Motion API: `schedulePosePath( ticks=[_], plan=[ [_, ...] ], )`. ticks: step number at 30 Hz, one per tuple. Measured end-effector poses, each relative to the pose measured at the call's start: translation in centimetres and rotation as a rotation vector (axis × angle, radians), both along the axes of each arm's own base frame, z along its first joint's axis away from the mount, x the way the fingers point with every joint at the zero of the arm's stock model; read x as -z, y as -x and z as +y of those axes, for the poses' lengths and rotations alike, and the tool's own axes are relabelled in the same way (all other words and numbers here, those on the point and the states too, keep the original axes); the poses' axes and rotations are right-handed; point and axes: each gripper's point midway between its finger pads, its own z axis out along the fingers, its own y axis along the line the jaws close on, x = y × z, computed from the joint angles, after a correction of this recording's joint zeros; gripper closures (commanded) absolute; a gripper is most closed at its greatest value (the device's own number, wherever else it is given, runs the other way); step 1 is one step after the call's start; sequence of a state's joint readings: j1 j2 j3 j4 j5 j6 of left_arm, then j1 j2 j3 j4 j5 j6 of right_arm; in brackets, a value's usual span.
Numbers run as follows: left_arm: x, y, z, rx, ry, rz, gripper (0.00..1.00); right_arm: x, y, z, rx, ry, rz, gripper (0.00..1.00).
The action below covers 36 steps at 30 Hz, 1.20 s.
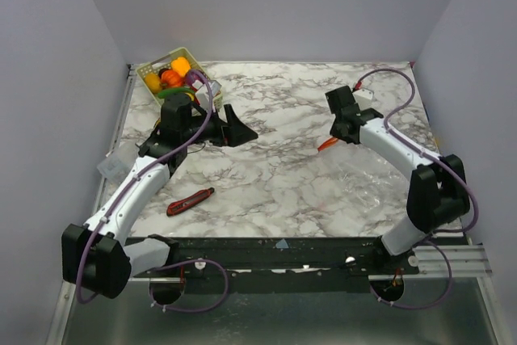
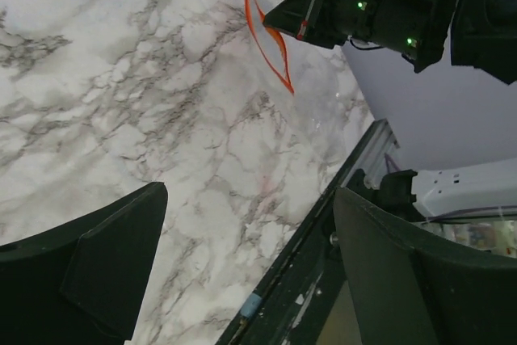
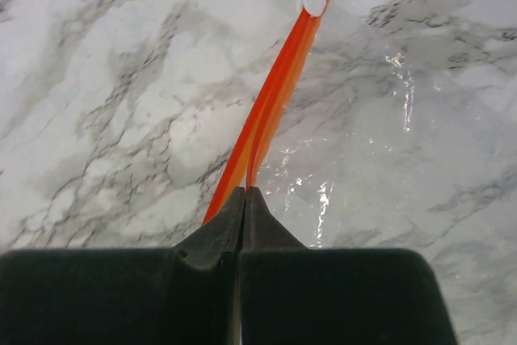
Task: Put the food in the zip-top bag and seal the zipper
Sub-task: Pick up the zipper food storage bag at the center of the board, then open the zipper of the food storage bag.
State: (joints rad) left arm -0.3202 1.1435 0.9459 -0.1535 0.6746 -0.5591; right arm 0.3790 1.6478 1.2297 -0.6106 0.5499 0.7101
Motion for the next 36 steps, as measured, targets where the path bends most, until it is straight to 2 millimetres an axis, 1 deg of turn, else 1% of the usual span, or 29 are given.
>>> schedulePosePath(
  ticks=[3, 6, 7, 9, 12, 14, 16, 20, 24, 27, 29, 30, 31, 34, 36],
  plan=[
    [0.8, 0.0, -1.8, 0.023, 0.060, 0.100, 0.17, -0.7, 1.1, 1.3, -0.106, -0.077, -0.046, 1.00],
    [2.0, 0.6, -4.2, 0.066, 0.088, 0.188, 0.19, -2.3, 2.3, 2.6, -0.201, -0.159, -0.111, 1.00],
    [2.5, 1.0, -5.3, 0.084, 0.099, 0.235, 0.23, -3.0, 2.6, 3.0, -0.229, -0.183, -0.135, 1.00],
    [3.5, 1.6, -7.1, 0.113, 0.110, 0.300, 0.30, -4.5, 3.1, 3.7, -0.279, -0.225, -0.183, 1.00],
    [4.8, 2.0, -9.7, 0.151, 0.131, 0.382, 0.33, -6.4, 3.7, 4.5, -0.332, -0.268, -0.243, 1.00],
    [5.5, 2.0, -11.3, 0.169, 0.145, 0.420, 0.34, -7.2, 4.2, 4.8, -0.364, -0.291, -0.268, 1.00],
    [6.0, 1.7, -12.7, 0.180, 0.157, 0.457, 0.31, -7.7, 4.8, 5.3, -0.397, -0.312, -0.282, 1.00],
    [5.4, 1.0, -15.4, 0.198, 0.170, 0.460, 0.29, -8.2, 5.7, 5.8, -0.452, -0.334, -0.301, 1.00],
    [3.8, 1.0, -17.7, 0.204, 0.174, 0.417, 0.33, -8.4, 6.7, 5.8, -0.488, -0.338, -0.317, 1.00],
    [2.9, 0.7, -19.3, 0.204, 0.177, 0.388, 0.40, -8.7, 7.3, 5.7, -0.507, -0.340, -0.332, 1.00],
    [3.2, 0.4, -20.2, 0.195, 0.166, 0.384, 0.43, -9.0, 7.5, 5.7, -0.515, -0.341, -0.346, 1.00],
    [3.5, 0.3, -20.4, 0.189, 0.156, 0.386, 0.47, -9.1, 7.6, 5.7, -0.519, -0.341, -0.351, 1.00],
    [4.0, 0.3, -20.8, 0.182, 0.140, 0.395, 0.51, -9.3, 7.6, 5.7, -0.522, -0.342, -0.357, 1.00],
    [5.4, -0.2, -21.4, 0.149, 0.097, 0.406, 0.57, -9.7, 7.8, 5.7, -0.528, -0.343, -0.373, 1.00],
    [6.2, -0.3, -21.6, 0.129, 0.070, 0.412, 0.63, -10.0, 7.9, 5.7, -0.531, -0.346, -0.384, 1.00]
  ],
)
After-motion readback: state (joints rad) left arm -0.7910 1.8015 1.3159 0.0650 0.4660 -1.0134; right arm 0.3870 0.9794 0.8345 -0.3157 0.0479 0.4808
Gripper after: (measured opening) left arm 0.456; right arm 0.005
